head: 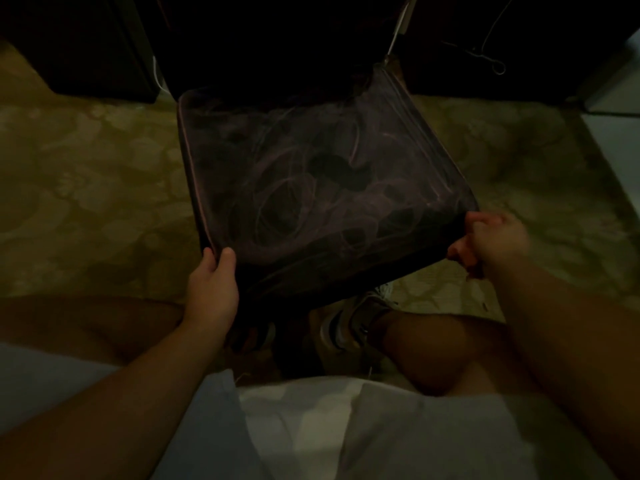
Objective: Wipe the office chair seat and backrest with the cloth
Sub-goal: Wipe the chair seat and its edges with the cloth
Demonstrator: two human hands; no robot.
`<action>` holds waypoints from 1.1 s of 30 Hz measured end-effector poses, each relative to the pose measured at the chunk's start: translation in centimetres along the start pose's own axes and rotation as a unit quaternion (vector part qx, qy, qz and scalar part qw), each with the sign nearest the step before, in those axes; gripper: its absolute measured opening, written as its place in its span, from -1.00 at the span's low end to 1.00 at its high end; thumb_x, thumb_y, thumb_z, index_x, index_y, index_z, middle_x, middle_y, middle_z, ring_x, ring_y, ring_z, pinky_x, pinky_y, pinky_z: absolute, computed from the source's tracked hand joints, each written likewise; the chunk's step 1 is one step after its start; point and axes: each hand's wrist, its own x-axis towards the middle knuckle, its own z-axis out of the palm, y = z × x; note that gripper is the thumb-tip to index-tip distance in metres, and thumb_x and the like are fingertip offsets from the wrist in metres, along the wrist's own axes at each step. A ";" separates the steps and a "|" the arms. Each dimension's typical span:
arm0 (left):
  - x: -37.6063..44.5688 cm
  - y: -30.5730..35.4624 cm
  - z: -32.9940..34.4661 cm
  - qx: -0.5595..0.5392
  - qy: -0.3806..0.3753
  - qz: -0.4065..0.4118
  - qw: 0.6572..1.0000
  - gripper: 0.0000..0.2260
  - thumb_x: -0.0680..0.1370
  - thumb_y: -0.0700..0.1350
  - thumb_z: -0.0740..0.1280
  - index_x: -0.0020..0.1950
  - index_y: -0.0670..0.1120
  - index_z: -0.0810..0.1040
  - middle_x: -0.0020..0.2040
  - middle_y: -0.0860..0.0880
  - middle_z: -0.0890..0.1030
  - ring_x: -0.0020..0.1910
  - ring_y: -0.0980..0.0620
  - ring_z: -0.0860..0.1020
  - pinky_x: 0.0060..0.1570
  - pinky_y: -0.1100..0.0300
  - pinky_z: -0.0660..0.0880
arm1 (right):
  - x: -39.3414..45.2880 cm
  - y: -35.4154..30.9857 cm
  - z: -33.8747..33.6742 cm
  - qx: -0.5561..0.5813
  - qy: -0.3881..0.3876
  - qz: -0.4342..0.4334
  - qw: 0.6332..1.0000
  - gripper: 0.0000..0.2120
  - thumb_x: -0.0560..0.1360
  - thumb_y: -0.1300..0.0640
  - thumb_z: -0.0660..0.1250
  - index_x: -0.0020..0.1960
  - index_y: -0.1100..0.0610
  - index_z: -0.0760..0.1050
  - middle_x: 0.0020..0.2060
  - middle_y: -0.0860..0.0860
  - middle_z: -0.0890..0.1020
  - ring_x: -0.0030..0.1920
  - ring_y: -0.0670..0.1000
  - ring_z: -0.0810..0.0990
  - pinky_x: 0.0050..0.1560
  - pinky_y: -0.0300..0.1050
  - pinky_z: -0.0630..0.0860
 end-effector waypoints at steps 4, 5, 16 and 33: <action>-0.6 0.1 0.2 -0.013 -0.012 -0.001 1.000 -0.59 0.74 -0.01 0.22 0.59 -0.02 0.42 0.34 0.10 0.52 0.32 0.08 0.48 0.31 0.21 0.33 | -0.7 0.6 1.3 -0.055 0.023 -0.020 0.998 -0.88 0.59 0.05 0.19 0.07 -0.11 0.46 -0.31 0.13 0.65 -0.37 0.17 0.68 -0.32 0.15 0.65; -0.6 0.1 0.2 -0.015 -0.017 -0.003 1.000 -0.59 0.74 -0.01 0.22 0.59 -0.02 0.42 0.33 0.11 0.52 0.32 0.08 0.48 0.31 0.22 0.33 | -1.5 0.8 2.0 -0.090 0.018 -0.063 0.994 -0.93 0.54 0.00 0.22 0.02 -0.11 0.43 -0.28 0.09 0.64 -0.32 0.18 0.70 -0.29 0.12 0.67; -0.3 -0.3 -0.3 -0.076 -0.053 -0.037 0.995 -0.26 0.42 0.32 0.36 0.57 0.12 0.43 0.41 0.08 0.60 0.37 -0.02 0.57 0.44 -0.15 0.45 | -4.3 0.3 3.4 -0.089 -0.016 -0.093 0.992 -0.79 0.56 0.14 0.15 0.00 -0.16 0.44 -0.19 0.21 0.66 -0.38 0.24 0.68 -0.48 0.18 0.63; -1.7 0.5 -0.2 -0.125 -0.083 -0.057 0.987 -0.52 0.63 0.07 0.33 0.56 0.08 0.45 0.34 0.07 0.62 0.32 -0.02 0.58 0.41 -0.12 0.48 | -10.8 0.8 6.9 -0.239 -0.117 -0.174 0.948 -0.81 0.56 0.16 0.38 -0.14 0.00 0.40 -0.21 -0.04 0.55 -0.22 -0.05 0.56 -0.26 -0.14 0.36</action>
